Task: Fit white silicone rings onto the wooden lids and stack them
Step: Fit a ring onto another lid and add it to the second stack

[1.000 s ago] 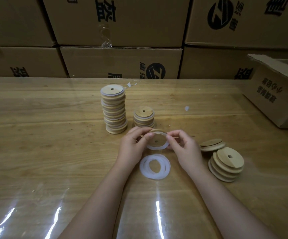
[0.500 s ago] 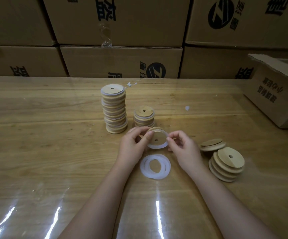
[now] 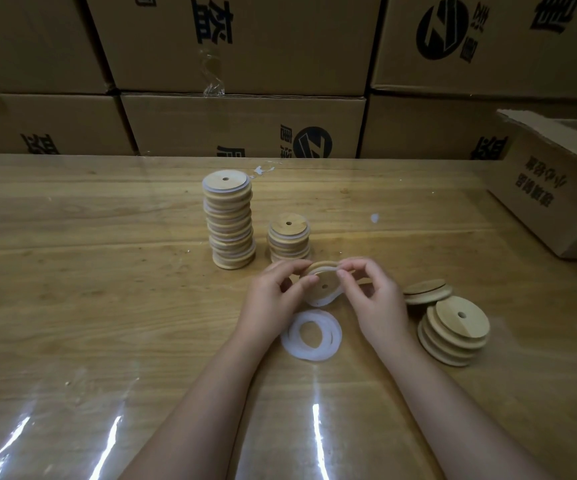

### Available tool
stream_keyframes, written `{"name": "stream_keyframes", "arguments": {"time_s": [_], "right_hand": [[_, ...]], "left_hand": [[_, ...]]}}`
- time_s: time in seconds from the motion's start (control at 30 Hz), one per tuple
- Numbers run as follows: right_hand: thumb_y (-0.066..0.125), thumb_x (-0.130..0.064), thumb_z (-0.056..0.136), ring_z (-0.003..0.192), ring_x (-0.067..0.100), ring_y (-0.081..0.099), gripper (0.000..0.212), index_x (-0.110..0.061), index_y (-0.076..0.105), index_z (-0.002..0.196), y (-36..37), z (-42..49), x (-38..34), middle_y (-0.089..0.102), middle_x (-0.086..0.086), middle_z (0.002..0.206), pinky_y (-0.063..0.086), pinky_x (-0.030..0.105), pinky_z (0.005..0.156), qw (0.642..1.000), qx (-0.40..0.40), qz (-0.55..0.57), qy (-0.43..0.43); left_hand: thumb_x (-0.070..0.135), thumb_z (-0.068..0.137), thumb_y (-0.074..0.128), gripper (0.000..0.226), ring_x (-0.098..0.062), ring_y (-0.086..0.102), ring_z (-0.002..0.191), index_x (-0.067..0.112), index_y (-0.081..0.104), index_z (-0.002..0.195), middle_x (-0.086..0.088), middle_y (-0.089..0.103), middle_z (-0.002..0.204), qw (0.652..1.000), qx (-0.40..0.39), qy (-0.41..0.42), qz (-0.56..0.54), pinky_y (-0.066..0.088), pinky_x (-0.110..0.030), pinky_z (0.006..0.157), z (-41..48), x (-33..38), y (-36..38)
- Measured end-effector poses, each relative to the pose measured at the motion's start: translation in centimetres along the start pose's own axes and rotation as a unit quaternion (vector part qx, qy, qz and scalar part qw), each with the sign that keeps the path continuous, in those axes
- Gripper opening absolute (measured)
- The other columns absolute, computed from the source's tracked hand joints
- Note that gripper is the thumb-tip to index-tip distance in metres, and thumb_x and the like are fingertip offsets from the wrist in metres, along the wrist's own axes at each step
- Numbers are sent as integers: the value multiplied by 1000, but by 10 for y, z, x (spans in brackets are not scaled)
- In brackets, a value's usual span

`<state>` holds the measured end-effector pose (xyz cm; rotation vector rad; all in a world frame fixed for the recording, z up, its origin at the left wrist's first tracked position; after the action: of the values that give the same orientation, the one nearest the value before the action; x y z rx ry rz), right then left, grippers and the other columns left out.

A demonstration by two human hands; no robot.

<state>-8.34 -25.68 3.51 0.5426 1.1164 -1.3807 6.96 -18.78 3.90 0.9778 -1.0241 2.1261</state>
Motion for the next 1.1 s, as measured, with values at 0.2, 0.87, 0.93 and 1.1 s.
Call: {"name": "stream_keyframes", "arguments": {"time_s": [0.2, 0.87, 0.93, 1.1], "right_hand": [[62, -15, 87, 85, 15, 63, 5, -18, 65, 88, -2, 1, 7, 67, -5, 91, 52, 38, 76, 999, 13, 11, 38], [63, -17, 87, 75, 21, 64, 7, -23, 61, 84, 3, 0, 13, 66, -4, 83, 54, 38, 71, 996, -14, 12, 92], [64, -15, 85, 72, 15, 62, 11, -25, 59, 82, 2, 0, 13, 65, -7, 81, 52, 30, 66, 996, -14, 2, 91], [64, -17, 85, 75, 22, 66, 11, -27, 60, 81, 3, -1, 17, 66, -3, 82, 55, 39, 71, 993, -15, 14, 116]], "left_hand": [[17, 81, 70, 17, 1, 50, 62, 17, 71, 98, 11, 64, 88, 1000, 1, -19, -12, 38, -9, 62, 1, -3, 0], [20, 85, 67, 13, -9, 57, 65, 27, 69, 96, 5, 66, 88, 997, -5, -72, -38, 47, -21, 63, 3, -18, 0], [21, 85, 67, 13, -10, 59, 67, 26, 69, 96, 4, 66, 87, 996, -6, -83, -43, 48, -24, 63, 2, -21, 0], [22, 85, 66, 13, -8, 61, 67, 30, 68, 95, 6, 66, 82, 995, -8, -90, -47, 49, -24, 63, 2, -23, 1]]}}
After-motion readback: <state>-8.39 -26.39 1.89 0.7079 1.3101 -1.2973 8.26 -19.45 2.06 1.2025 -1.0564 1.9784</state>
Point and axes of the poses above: each hand's wrist, its own z-axis towards the middle knuckle, its own y-axis out of the palm, x = y × z, the point moved 9 cm from there along z, towards the middle knuckle
